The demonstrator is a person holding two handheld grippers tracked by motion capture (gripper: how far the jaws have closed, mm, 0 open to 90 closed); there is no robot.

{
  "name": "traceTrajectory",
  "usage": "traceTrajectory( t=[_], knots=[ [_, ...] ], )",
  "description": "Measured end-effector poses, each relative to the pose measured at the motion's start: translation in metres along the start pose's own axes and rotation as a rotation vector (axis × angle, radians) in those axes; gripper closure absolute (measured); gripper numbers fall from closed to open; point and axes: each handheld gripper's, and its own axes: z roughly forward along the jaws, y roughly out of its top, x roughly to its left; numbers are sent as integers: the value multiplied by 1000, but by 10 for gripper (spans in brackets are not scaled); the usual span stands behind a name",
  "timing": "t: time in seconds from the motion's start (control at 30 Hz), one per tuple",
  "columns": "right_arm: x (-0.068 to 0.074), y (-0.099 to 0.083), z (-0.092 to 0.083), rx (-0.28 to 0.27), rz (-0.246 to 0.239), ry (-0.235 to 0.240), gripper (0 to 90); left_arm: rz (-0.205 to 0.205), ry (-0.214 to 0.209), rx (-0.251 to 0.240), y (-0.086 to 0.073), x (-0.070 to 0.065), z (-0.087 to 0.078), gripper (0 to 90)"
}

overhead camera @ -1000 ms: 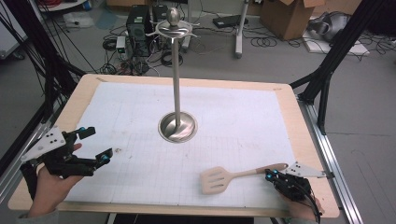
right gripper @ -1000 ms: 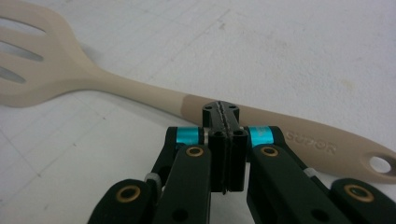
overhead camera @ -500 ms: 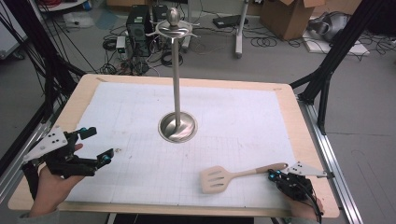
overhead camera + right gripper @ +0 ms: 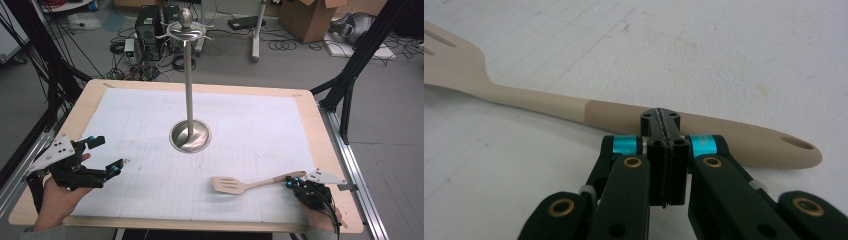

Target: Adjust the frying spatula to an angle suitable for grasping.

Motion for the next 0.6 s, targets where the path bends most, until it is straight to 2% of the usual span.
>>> traceTrajectory(
  t=[0.6],
  knots=[
    [0, 11, 14, 6, -26, -34, 900, -4, 6, 5, -1, 1, 1, 23]
  ],
)
